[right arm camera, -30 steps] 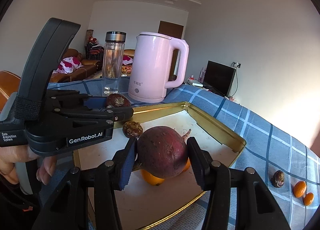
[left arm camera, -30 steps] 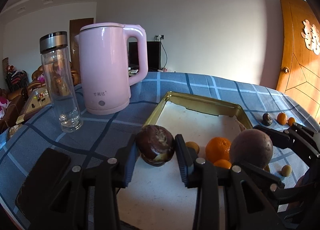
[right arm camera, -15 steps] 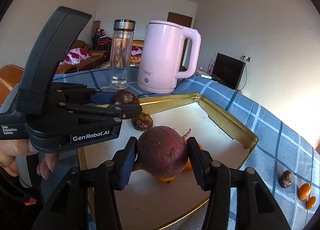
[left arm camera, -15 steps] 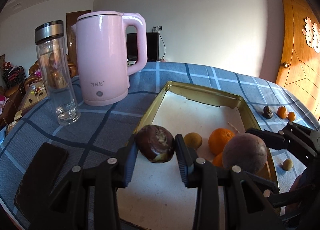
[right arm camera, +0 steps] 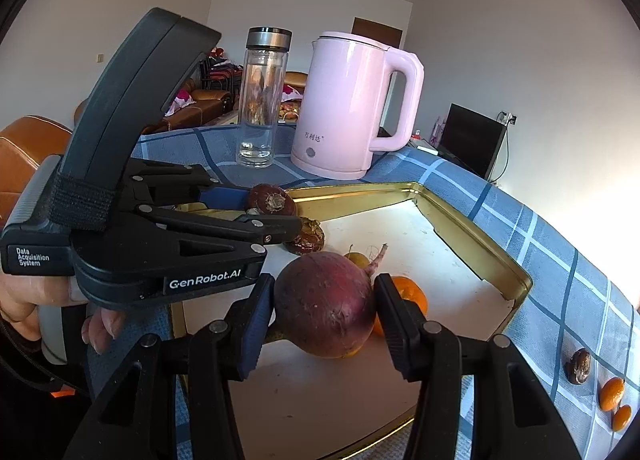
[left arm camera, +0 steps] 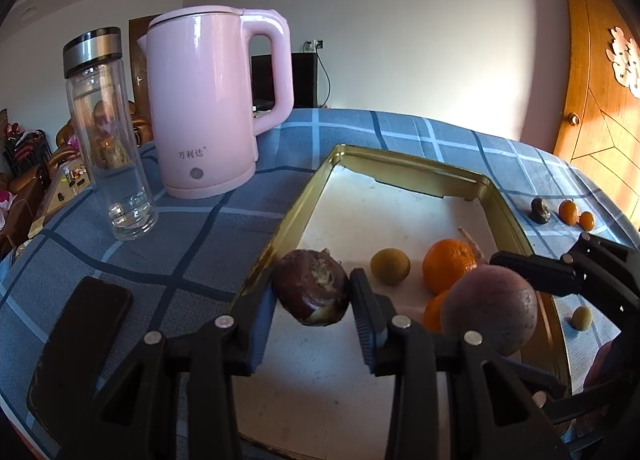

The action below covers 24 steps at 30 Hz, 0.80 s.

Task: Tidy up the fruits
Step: 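Open the left tool to drop the mangosteen in the tray while the right tool releases the red onion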

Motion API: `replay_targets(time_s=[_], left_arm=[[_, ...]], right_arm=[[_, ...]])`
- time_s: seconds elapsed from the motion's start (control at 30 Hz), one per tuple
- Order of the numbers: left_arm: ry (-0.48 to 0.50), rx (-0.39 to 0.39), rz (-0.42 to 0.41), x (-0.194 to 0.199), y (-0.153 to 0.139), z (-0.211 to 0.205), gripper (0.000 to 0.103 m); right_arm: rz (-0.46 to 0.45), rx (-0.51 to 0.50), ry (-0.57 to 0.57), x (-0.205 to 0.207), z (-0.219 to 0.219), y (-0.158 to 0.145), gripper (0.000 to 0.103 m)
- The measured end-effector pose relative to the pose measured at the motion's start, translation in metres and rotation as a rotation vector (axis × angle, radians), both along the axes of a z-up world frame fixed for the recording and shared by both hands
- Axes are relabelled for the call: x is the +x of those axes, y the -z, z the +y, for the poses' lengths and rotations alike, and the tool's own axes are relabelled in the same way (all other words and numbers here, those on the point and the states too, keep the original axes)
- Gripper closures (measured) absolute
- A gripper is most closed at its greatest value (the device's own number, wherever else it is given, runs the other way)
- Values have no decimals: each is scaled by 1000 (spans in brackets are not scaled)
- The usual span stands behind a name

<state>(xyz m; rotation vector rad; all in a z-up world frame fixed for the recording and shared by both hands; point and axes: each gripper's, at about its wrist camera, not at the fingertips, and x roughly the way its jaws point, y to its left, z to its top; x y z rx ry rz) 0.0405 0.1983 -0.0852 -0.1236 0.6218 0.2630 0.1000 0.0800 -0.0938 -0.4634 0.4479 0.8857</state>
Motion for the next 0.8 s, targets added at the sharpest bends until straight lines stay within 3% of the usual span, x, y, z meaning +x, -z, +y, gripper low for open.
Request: replay_targets(time_s=[0.5,0.63,0.73,0.8], left_arm=[[-14,-1,8,-2,5,2,63],[-13,-2,-3,-4,3,3,60],[-7,8,-17,-7,1,-1,49],[4,5,-29,-9,-2,-4,35]], right_arm=[[-1,-8,-9,0,1,0,49],[-5,13,-2,0,-3,-2,45],[-7,44,16,1,-9,-4,43],[-11,56,37,3,-15,-6,39]])
